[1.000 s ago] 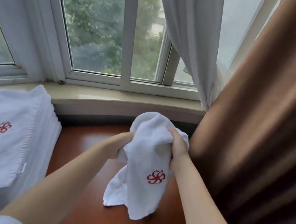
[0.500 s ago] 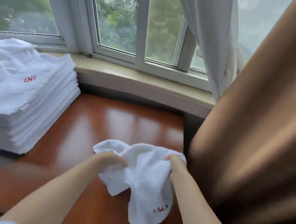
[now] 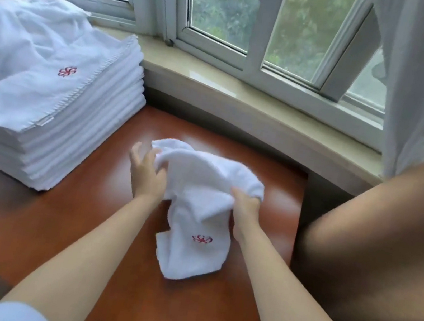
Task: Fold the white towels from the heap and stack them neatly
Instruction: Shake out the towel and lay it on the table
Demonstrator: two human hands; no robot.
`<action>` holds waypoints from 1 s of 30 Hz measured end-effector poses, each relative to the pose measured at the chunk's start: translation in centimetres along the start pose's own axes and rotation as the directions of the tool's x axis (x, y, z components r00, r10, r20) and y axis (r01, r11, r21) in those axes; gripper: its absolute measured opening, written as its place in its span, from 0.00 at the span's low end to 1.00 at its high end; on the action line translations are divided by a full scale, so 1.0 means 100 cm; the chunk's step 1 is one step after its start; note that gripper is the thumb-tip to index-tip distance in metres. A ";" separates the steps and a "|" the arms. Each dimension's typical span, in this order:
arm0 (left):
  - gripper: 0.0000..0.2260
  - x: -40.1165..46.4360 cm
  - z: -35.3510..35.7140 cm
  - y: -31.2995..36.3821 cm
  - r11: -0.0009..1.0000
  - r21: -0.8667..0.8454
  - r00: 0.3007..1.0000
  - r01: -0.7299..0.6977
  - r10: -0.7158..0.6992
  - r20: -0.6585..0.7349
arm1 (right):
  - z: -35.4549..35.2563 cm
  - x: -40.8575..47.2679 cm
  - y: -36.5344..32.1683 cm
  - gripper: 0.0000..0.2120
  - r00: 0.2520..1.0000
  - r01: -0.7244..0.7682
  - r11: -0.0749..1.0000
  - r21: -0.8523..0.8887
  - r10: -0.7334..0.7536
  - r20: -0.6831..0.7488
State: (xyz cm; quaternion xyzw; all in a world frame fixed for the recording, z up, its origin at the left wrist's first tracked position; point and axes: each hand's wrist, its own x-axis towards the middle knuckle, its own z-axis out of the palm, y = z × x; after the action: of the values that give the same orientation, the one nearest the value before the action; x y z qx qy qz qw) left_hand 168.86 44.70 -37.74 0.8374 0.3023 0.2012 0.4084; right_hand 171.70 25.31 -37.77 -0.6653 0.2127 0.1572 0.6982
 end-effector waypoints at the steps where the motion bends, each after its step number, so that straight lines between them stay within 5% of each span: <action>1: 0.23 0.002 -0.004 0.002 1.000 -0.001 0.998 0.019 -0.019 -0.058 | 0.003 -0.003 -0.007 0.18 0.997 0.071 0.997 0.035 -0.071 0.020; 3: 0.33 -0.003 -0.006 -0.004 0.981 0.003 0.981 0.193 -0.193 -0.016 | 0.005 -0.007 -0.007 0.15 0.989 0.113 0.993 -0.041 -0.108 0.106; 7: 0.28 -0.063 0.012 -0.029 0.890 -0.049 0.837 0.453 -0.406 0.367 | -0.017 -0.012 0.045 0.23 0.977 0.026 0.918 -0.397 0.061 0.205; 12: 0.13 -0.101 0.020 -0.038 0.774 -0.045 0.657 0.631 -0.503 0.561 | -0.019 -0.020 0.058 0.04 0.930 -0.231 0.942 -0.246 0.288 0.229; 15: 0.07 -0.117 0.011 -0.025 0.609 -0.247 0.617 0.753 -0.525 0.587 | -0.032 -0.026 0.048 0.09 0.931 -0.275 0.961 -0.026 0.273 0.241; 20: 0.12 -0.174 0.004 0.023 0.331 -0.589 0.671 0.737 -0.454 0.586 | -0.063 -0.067 0.020 0.19 0.904 -0.314 0.879 0.359 0.161 0.397; 22: 0.16 -0.204 0.002 0.038 0.332 -0.632 0.713 0.700 -0.376 0.592 | -0.085 -0.084 0.015 0.14 0.873 -0.428 0.767 0.477 0.215 0.438; 25: 0.19 -0.250 -0.002 0.040 0.316 -0.663 0.735 0.678 -0.306 0.605 | -0.130 -0.096 0.012 0.11 0.896 -0.401 0.777 0.485 0.223 0.383; 28: 0.21 -0.280 -0.016 0.036 0.296 -0.753 0.808 0.587 -0.262 0.527 | -0.168 -0.099 0.016 0.10 0.997 -0.077 0.875 0.478 0.073 0.027; 30: 0.26 -0.297 -0.024 0.041 0.318 -0.803 0.864 0.504 -0.203 0.461 | -0.184 -0.115 0.020 0.14 0.968 0.162 0.908 0.386 -0.071 -0.240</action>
State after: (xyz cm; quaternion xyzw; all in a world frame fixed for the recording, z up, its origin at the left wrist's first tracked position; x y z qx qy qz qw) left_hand 147.00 24.16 -35.74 0.4103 0.2614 0.1178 0.8657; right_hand 159.19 7.86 -34.08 -0.5323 0.2760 -0.0069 0.8002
